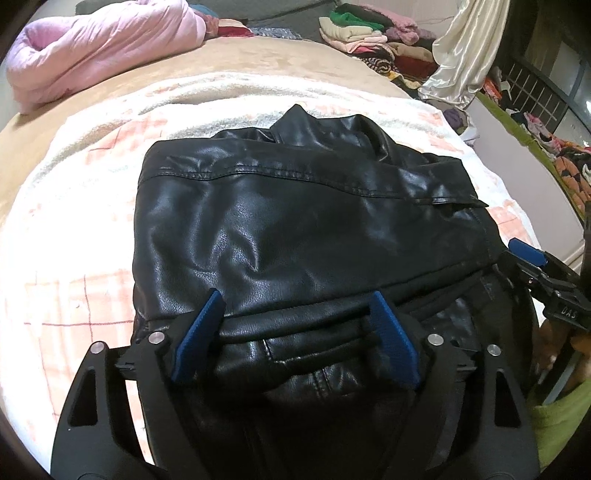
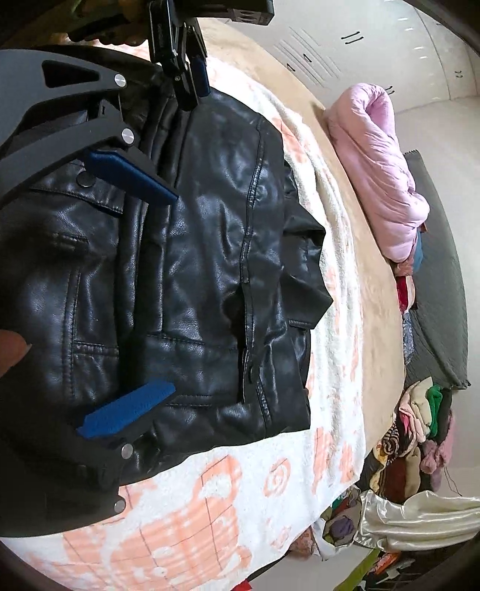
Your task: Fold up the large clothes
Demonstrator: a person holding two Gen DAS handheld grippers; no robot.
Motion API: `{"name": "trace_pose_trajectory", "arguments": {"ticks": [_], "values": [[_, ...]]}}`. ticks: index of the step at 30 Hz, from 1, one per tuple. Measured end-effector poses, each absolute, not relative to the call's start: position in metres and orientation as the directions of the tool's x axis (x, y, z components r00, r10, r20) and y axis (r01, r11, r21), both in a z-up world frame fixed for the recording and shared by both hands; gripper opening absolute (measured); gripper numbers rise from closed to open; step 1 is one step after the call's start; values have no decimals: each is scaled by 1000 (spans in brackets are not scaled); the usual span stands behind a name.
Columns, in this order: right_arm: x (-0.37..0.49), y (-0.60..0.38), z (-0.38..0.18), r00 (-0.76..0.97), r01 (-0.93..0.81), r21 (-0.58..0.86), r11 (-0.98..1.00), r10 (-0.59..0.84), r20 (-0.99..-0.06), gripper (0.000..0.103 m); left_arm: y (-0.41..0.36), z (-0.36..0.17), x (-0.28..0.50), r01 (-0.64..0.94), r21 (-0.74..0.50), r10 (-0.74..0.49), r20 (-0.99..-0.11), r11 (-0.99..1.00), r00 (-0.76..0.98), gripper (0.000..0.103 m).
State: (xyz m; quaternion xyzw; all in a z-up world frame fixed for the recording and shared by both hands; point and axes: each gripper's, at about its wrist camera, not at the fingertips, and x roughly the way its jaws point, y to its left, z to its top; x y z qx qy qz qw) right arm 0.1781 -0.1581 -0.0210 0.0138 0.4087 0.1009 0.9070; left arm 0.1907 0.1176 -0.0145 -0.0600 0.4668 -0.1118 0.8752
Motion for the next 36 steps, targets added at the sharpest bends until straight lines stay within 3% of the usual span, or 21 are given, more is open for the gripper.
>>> {"name": "trace_pose_trajectory", "arguments": {"ticks": [9,36], "values": [[169,-150,-9,663,-176,107,978,199,-722,97,123,2,178,133,-218,-254,-777,967,576,93],[116,-142,43,724,-184,86,979,194,-661,97,148,40,124,73,-239,-228,-728,968,646,93]]}}
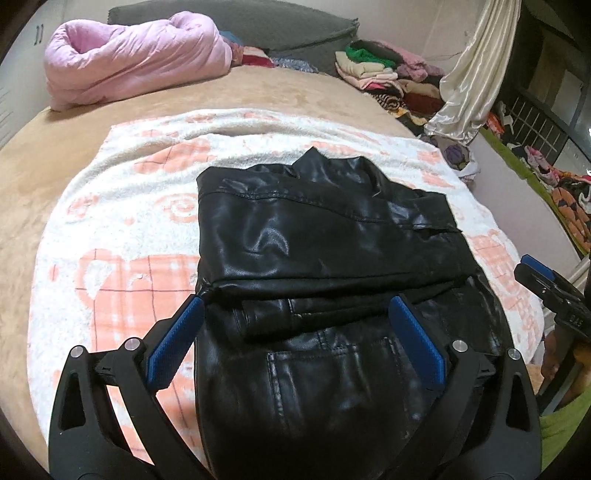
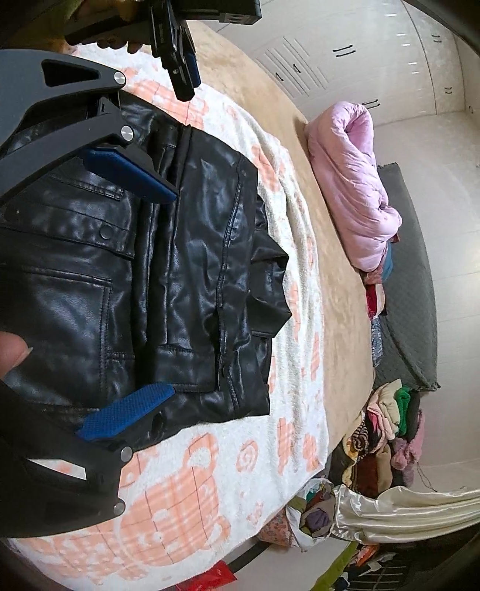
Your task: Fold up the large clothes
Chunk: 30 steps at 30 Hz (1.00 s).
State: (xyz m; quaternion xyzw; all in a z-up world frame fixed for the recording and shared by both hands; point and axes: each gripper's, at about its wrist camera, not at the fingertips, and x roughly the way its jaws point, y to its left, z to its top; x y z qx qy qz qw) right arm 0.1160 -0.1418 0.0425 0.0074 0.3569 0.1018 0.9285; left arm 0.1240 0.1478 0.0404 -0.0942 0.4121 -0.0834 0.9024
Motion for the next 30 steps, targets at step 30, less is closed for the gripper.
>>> {"name": "trace_pose_trajectory", "arguments": {"ticks": [30], "values": [[23,-200,54,732,-202,86,976,209,-648,98,134,29,24,-18,-188,-134,-761,982,635,93]]}}
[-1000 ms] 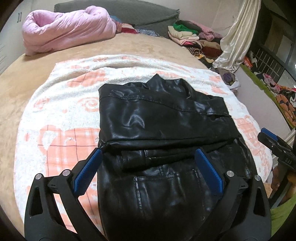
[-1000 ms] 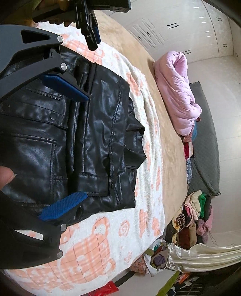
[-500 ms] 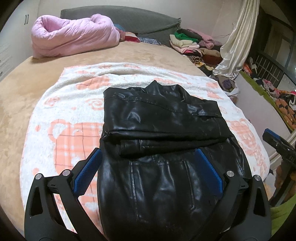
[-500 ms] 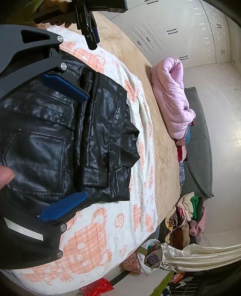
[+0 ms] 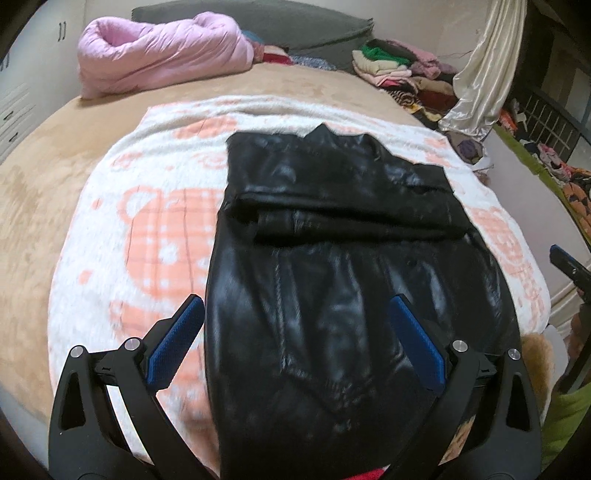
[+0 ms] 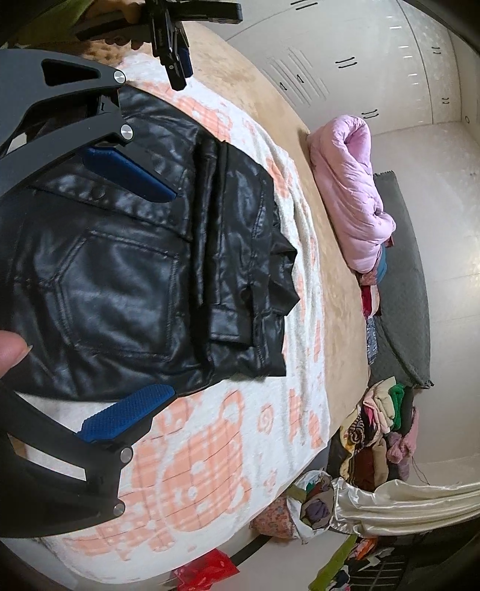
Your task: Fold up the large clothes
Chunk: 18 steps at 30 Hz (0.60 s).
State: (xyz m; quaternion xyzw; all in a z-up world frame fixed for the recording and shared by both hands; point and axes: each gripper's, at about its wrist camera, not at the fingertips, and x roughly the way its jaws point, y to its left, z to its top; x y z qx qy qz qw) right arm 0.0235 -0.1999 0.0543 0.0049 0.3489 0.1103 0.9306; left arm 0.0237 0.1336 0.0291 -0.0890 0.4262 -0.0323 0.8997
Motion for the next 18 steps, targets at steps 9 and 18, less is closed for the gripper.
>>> {"name": "trace_pose_trajectory", "arguments": {"ticks": [9,18], "values": [[2,-216,43,719,-200,78,977,200,-666,98,147,9,0,-76,-187,-106,-795,979,597,93],[-14,-230,24,690,-192,59,980,177,-701,98,168,-16,-22,-100,-222,-130,-819,970,558,93]]}}
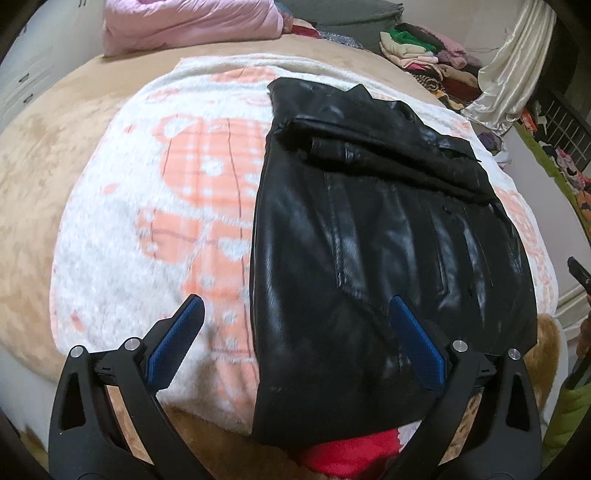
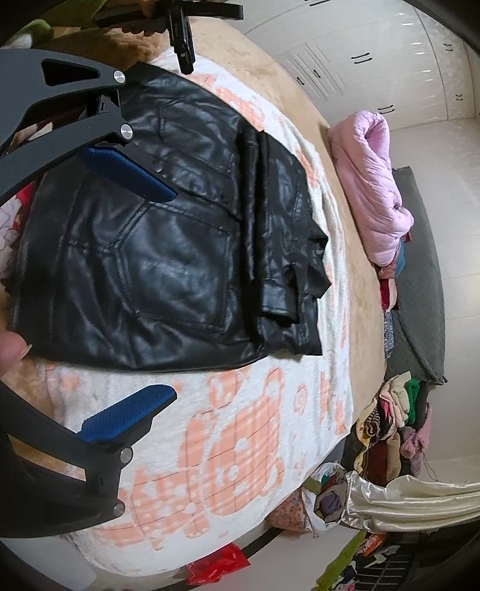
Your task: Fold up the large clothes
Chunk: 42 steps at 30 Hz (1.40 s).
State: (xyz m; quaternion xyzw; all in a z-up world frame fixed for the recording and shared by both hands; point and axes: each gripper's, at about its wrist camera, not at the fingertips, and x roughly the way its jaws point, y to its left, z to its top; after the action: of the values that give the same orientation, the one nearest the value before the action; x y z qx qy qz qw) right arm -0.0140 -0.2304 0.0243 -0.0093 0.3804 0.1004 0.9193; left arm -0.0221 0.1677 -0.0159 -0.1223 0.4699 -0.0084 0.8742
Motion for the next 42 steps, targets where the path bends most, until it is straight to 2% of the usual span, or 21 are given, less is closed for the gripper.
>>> {"name": "trace_pose_trajectory", "arguments": {"ticks": [2,5,7,11,15,21,28,31,33,34,35,37,38,42], "values": [[-16,-233,20,683,-190,55,980,173,-710,98,170,-22,-26,-103,-228,-136,-825,968,548,92],[-19,-235,13,671,-193,50,980,169,-722,98,172,-30,-32,-101,-252,-162,-833,963,530,81],[-21,-237,8,660,-197,49,979,170,-732,98,173,-36,-36,-102,-266,-178,-837,959,517,76],[-26,-243,-5,633,-197,47,979,164,-757,98,173,-44,-43,-91,-307,-223,-837,947,500,59],[-28,-251,-20,598,-192,58,980,164,-784,98,171,-54,-48,-83,-343,-266,-839,936,476,49],[-33,-262,-43,532,-184,80,980,168,-830,98,169,-59,-53,-80,-371,-293,-832,925,470,48],[-30,-271,-74,444,-175,152,973,215,-870,97,166,-64,-51,-72,-338,-269,-845,938,463,46],[-27,-271,-87,403,-183,199,963,258,-878,81,167,-64,-52,-70,-335,-265,-841,940,473,41],[-29,-270,-91,416,-192,206,959,270,-868,73,165,-62,-56,-55,-332,-264,-831,942,489,28],[-31,-269,-90,424,-211,207,955,280,-862,61,164,-60,-57,-45,-335,-269,-824,941,499,25],[-34,-268,-87,431,-226,205,952,287,-856,39,163,-59,-55,-43,-338,-272,-820,940,504,20],[-39,-267,-79,444,-263,233,936,332,-832,22,165,-58,-58,-42,-360,-289,-810,932,511,15],[-42,-266,-74,452,-281,242,929,350,-820,18,165,-56,-59,-38,-366,-296,-806,930,513,13],[-50,-268,-49,484,-317,273,908,403,-777,17,169,-39,-68,-17,-397,-323,-771,918,549,5]]}}
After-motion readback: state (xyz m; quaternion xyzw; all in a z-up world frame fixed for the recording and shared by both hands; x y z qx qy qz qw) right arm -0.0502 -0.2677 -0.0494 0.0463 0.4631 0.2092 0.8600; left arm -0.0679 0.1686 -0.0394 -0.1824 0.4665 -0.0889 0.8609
